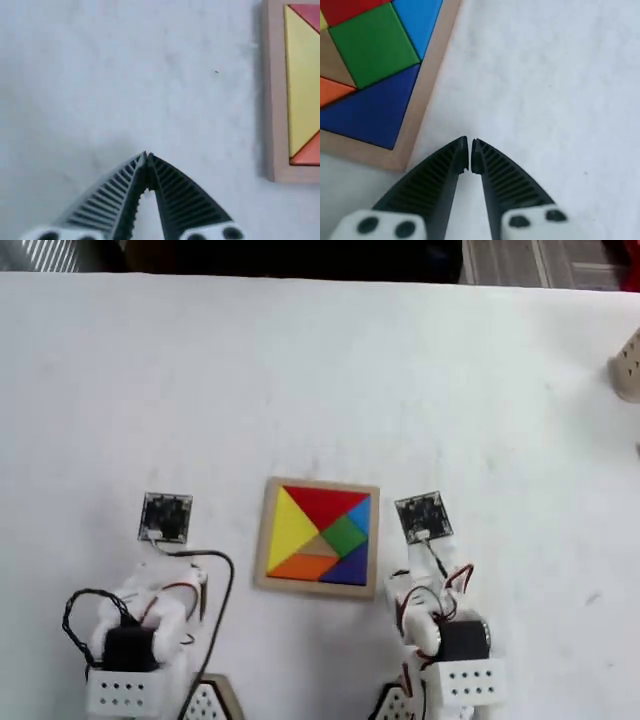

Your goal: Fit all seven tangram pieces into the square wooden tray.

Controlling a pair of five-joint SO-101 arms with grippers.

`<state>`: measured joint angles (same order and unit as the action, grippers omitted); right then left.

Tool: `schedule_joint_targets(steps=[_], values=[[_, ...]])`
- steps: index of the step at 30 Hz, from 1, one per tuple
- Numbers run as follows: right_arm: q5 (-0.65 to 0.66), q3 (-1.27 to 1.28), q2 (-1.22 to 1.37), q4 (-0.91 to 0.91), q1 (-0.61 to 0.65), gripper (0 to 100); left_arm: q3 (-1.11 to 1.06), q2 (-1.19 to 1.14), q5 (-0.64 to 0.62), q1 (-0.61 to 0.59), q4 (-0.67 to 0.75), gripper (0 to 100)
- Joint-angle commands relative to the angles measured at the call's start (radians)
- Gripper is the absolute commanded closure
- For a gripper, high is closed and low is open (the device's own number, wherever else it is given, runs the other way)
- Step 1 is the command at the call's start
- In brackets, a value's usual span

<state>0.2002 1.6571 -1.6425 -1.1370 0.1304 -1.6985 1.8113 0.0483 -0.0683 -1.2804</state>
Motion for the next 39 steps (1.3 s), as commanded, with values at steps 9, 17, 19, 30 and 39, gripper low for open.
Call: schedule_joint_targets(steps=[9,17,19,30,39], values=[[0.008,0.034,-0.140,-0.120,0.007,98.0,0.005,0.015,0.009,-0.007,-0.008,97],[0.008,0.034,-0.140,-0.120,0.007,98.0,0.005,0.015,0.009,-0.007,-0.008,97],[0.008,0.034,-0.140,-0.120,0.007,98.0,0.005,0.015,0.009,-0.007,-0.008,97],[0.008,0.034,-0.140,-0.120,0.007,98.0,0.005,0.015,0.009,-0.007,-0.008,97],[0.008,0.034,-0.140,-0.120,0.007,98.0,0.005,0.015,0.009,-0.007,-0.008,97]])
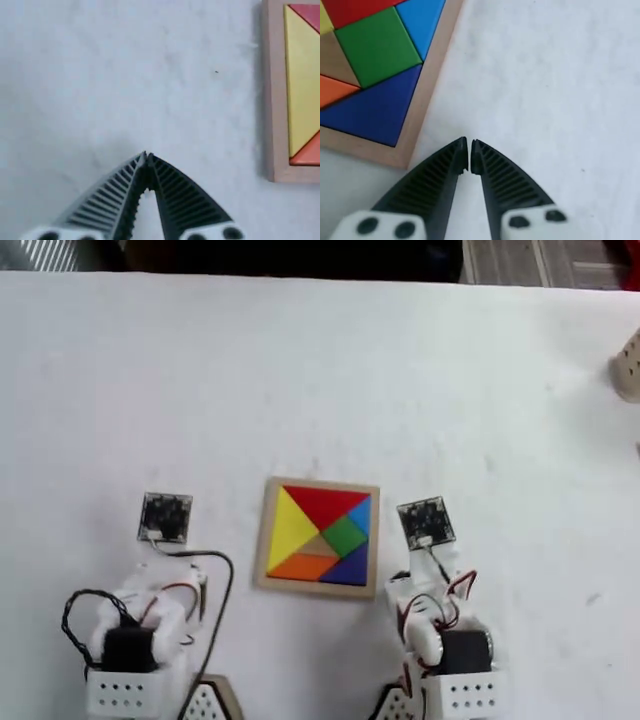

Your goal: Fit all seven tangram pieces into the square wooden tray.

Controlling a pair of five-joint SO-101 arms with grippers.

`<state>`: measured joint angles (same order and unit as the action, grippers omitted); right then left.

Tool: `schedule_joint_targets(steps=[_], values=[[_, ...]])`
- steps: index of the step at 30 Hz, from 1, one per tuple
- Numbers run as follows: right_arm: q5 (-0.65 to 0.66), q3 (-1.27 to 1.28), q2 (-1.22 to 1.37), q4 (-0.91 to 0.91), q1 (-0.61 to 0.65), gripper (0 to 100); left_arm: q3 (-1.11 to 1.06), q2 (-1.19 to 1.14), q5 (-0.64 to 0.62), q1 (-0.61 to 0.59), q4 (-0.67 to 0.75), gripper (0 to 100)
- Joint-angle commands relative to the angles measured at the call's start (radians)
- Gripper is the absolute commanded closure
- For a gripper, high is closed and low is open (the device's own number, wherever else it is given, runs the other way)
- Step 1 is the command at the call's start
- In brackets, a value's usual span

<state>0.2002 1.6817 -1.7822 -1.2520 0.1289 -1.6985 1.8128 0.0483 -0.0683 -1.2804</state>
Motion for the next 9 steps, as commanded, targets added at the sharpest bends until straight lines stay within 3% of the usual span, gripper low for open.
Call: schedule_joint_targets(steps=[1,9], values=[[0.008,0.009,-0.001,-0.005,0.008,98.0,0.005,0.013,0.009,-0.007,-0.008,97],[0.008,0.009,-0.001,-0.005,0.008,98.0,0.005,0.013,0.009,-0.007,-0.008,97]])
